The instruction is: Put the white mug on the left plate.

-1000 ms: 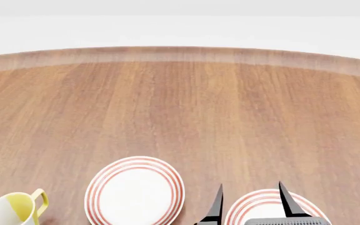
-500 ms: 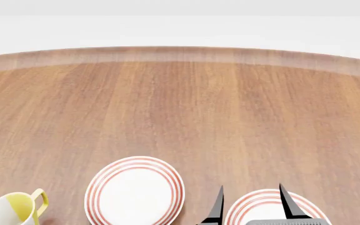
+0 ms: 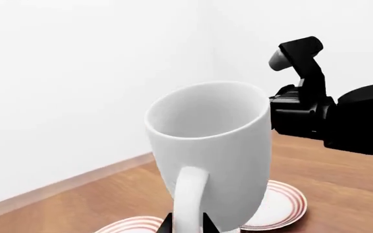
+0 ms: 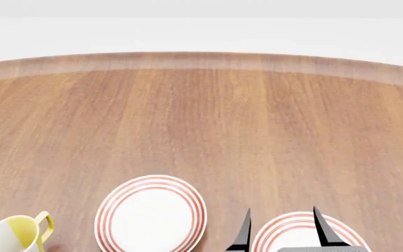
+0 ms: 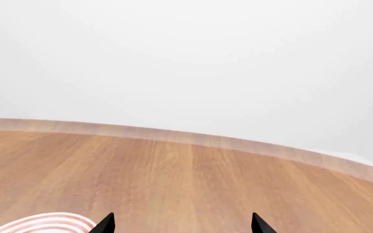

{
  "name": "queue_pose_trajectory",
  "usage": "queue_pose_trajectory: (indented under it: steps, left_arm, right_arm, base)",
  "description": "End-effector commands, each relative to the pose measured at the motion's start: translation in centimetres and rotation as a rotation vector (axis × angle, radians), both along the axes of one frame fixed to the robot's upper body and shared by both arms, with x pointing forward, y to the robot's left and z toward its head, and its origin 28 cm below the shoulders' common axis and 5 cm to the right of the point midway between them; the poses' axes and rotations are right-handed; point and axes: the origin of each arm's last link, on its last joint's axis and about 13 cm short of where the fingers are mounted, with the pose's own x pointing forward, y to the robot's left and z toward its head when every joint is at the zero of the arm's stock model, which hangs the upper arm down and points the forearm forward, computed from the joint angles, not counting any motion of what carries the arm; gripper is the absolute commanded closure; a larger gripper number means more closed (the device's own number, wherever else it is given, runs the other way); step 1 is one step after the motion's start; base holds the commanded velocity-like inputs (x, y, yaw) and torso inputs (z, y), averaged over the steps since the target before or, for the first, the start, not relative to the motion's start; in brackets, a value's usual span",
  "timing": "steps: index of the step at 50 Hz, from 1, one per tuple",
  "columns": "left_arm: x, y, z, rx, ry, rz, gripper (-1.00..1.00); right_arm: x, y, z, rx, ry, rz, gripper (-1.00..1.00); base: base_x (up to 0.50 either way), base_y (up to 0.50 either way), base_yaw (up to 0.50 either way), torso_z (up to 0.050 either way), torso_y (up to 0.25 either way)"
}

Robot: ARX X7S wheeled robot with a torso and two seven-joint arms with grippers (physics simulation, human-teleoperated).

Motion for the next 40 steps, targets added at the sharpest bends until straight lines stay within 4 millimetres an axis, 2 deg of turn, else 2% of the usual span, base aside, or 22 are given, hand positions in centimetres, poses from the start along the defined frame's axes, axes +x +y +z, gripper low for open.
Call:
queue_pose_trajectory:
  steps: [1,7,11,24,33,40]
  left_arm:
    - [1.0,0.1,0.6,-0.048,-0.001,0.042,1.0]
    - [2.1,0.2,0.4,-0.07,0.016,0.076,1.0]
    - [3.2,0.3,1.1,-0.147,0.033,0.129,1.0]
    - [4.4,-0.3,2.1,-0.171,0.028,0.14,1.0]
    - [5.7,-1.3,1.8,-0.177,0.044,0.145,1.0]
    - [7.4,-1.6,1.7,-0.164,0.061,0.184,1.0]
  right_arm:
    - [-0.1,0.0,-0.2,0.005,0.002,-0.001,-1.0]
    - [0.0,-0.1,-0.1,0.005,0.001,-0.001,-1.0]
    - [0.1,-0.1,-0.2,0.005,0.003,-0.001,-1.0]
    - [0.0,-0.1,-0.2,0.009,0.001,0.0,-1.0]
    - [-0.1,-0.2,-0.2,0.013,-0.001,-0.003,-1.0]
    - [-0.3,-0.3,-0.2,0.015,-0.004,-0.007,-1.0]
  base:
    - [0.0,0.0,0.0,0.0,0.0]
    - [0.0,0.0,0.0,0.0,0.002]
    - [0.0,0.0,0.0,0.0,0.0]
    - [0.0,0.0,0.0,0.0,0.0]
    - [0.0,0.0,0.0,0.0,0.0]
    - [0.0,0.0,0.0,0.0,0.0]
